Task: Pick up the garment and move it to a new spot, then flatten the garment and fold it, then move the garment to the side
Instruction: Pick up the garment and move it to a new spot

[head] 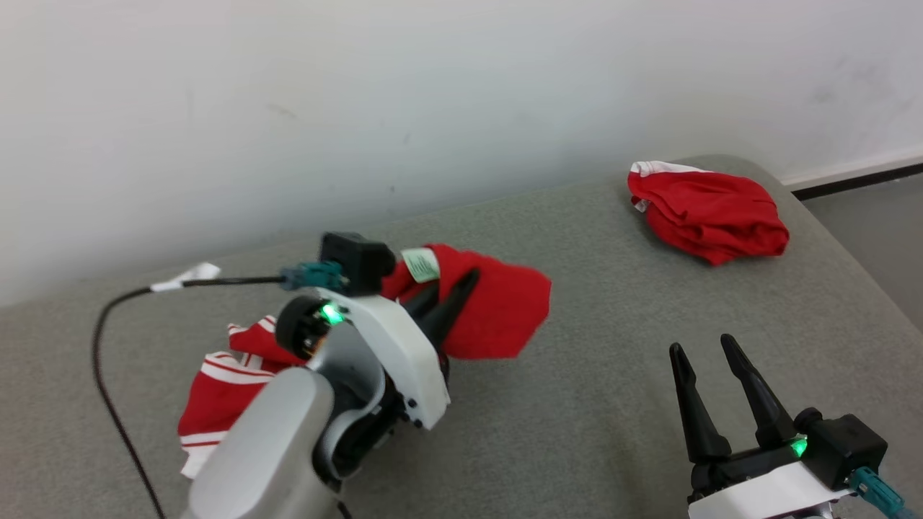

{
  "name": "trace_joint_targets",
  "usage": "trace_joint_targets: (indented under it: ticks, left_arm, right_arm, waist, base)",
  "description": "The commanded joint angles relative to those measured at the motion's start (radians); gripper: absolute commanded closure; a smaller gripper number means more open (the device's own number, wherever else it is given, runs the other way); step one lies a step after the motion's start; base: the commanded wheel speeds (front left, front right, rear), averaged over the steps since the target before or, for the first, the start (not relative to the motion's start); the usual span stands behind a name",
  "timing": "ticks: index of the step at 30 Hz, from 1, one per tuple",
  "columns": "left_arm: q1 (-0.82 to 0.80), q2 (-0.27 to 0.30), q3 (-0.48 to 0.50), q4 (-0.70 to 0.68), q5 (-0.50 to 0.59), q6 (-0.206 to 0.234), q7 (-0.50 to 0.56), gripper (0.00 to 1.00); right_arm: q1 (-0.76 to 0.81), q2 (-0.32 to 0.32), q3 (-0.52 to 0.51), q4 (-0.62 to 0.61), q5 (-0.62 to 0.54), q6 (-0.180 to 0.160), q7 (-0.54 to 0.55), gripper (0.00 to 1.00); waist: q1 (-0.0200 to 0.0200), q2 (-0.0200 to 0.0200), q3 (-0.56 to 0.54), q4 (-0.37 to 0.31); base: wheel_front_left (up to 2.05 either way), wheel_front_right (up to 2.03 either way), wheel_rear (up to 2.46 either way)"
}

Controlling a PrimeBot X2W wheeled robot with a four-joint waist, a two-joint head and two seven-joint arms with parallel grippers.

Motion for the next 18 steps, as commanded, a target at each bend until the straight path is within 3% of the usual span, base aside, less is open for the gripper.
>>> trace_joint_targets:
  ticks: [1,3,4,5,11,18]
  left_arm:
    - [0.010,-0.004,-0.020,0.032,0.025,-0.006,-0.013,1.00]
    - [0.014,-0.045,-0.046,0.103,0.022,-0.010,-0.039,1.00]
    - [0.022,-0.069,-0.058,0.147,0.006,-0.014,-0.041,0.62]
    - [0.016,-0.078,-0.072,0.184,0.013,-0.021,-0.049,0.00]
    - [-0.021,-0.119,-0.123,0.324,-0.002,-0.048,-0.141,0.00]
    - [-0.037,-0.103,-0.145,0.336,-0.005,-0.058,-0.270,0.00]
  right_arm:
    - [-0.006,-0.008,-0.001,0.007,-0.005,-0.002,-0.003,0.00]
    - [-0.016,-0.007,0.005,0.010,-0.004,-0.002,-0.003,0.00]
    - [-0.021,-0.006,0.006,0.012,-0.003,-0.002,-0.003,0.00]
    - [-0.024,-0.006,0.008,0.014,-0.001,-0.002,-0.003,0.00]
    - [-0.023,-0.004,0.002,0.014,0.002,-0.002,-0.003,0.00]
    - [-0.008,-0.011,0.000,0.014,-0.011,-0.002,-0.003,0.00]
  waist:
    - [0.0001,0.0000,0.020,-0.041]
    - [0.0001,0.0000,0.028,-0.068]
    - [0.0001,0.0000,0.033,-0.079]
    - [0.0001,0.0000,0.038,-0.090]
    - [0.0001,0.0000,0.055,-0.107]
    - [0.0001,0.0000,0.037,-0.025]
  base:
    - [0.00,0.00,0.00]
    - [0.00,0.00,0.00]
    - [0.00,0.00,0.00]
    - [0.00,0.00,0.00]
    - [0.00,0.00,0.00]
    - [0.00,0.00,0.00]
